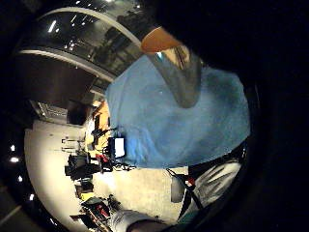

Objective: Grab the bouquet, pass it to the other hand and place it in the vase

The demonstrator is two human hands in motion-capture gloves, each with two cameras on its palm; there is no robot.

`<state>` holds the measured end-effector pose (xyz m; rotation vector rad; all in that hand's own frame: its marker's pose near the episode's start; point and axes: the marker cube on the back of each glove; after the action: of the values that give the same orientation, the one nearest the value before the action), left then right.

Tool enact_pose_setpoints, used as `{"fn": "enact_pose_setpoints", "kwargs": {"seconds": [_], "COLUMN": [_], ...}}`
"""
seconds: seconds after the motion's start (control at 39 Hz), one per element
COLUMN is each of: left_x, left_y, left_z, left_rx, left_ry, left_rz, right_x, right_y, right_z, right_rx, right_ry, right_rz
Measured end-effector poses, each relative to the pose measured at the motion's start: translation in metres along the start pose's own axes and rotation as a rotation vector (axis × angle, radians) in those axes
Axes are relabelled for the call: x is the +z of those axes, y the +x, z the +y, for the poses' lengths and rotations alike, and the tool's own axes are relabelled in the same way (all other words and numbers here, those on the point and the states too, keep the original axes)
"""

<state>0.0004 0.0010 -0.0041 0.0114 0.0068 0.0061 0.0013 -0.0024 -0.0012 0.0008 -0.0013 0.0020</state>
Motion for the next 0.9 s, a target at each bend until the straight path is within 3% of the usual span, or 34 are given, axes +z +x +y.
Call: {"fn": "enact_pose_setpoints", "kwargs": {"seconds": [0.26,0.39,0.51,0.69,0.77,0.9], "left_x": [-0.015,-0.016,-0.015,-0.013,-0.013,0.000], "left_y": [0.000,0.003,0.006,0.014,0.014,0.020], "left_z": [0.004,0.006,0.014,0.011,0.002,0.009], "left_rx": [0.023,0.040,0.046,0.059,0.064,0.067], "left_ry": [0.135,0.245,0.241,0.278,0.314,0.216], "left_rz": [-0.001,-0.033,-0.058,-0.063,-0.066,-0.031], "right_x": [-0.009,-0.007,0.003,0.030,0.046,0.077], "right_y": [0.020,0.046,0.067,0.091,0.093,0.096], "right_z": [-0.020,-0.042,-0.048,-0.093,-0.104,-0.120], "right_rx": [0.058,0.187,0.418,0.325,0.311,0.319], "right_ry": [-0.070,-0.081,-0.268,-0.103,-0.092,-0.109], "right_rz": [-0.153,-0.202,-0.269,-0.302,-0.327,-0.362]}}
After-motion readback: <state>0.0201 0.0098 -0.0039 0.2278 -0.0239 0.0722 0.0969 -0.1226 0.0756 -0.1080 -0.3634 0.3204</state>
